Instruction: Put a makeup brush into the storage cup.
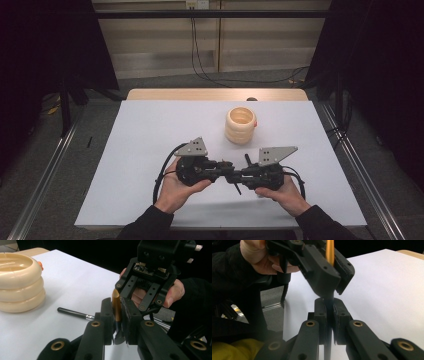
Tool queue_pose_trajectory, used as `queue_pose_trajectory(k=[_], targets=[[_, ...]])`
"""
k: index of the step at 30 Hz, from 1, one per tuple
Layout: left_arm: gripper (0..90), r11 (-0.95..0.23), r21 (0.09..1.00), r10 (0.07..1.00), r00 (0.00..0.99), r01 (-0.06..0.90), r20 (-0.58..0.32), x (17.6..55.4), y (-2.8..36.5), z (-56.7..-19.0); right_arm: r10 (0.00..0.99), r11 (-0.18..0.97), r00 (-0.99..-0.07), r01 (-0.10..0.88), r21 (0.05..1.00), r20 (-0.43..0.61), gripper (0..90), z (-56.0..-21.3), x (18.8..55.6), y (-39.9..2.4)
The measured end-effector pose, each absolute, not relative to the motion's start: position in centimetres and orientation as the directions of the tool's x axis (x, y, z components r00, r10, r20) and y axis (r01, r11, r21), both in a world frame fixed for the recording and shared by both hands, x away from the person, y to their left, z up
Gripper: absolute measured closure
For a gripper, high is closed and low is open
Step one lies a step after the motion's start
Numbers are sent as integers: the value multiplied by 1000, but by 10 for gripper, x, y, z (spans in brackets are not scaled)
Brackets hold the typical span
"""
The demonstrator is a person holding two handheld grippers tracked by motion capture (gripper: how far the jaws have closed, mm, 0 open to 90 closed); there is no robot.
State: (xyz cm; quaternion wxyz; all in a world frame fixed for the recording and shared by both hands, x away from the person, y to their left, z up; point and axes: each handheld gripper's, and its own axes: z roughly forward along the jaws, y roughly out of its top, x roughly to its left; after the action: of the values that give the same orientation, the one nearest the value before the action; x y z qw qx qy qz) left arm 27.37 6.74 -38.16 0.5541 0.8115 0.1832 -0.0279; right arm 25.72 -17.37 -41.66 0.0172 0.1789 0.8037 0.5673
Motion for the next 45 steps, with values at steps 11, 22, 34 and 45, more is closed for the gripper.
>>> queue_pose_trajectory(k=[11,22,34,45], targets=[[475,-282,899,309,918,336,-246,276,76,-382,319,288,-932,270,919,174,833,-417,258,-176],[139,-230,926,357,911,301,-207,274,83,-383,335,279,-926,273,921,173,833,-416,259,-179],[21,-175,933,412,884,316,-222,274,101,-388,344,271,-923,275,922,175,833,-415,259,-181],[24,-186,936,484,857,298,-177,271,119,-390,364,255,-915,276,927,172,833,-414,260,-184]])
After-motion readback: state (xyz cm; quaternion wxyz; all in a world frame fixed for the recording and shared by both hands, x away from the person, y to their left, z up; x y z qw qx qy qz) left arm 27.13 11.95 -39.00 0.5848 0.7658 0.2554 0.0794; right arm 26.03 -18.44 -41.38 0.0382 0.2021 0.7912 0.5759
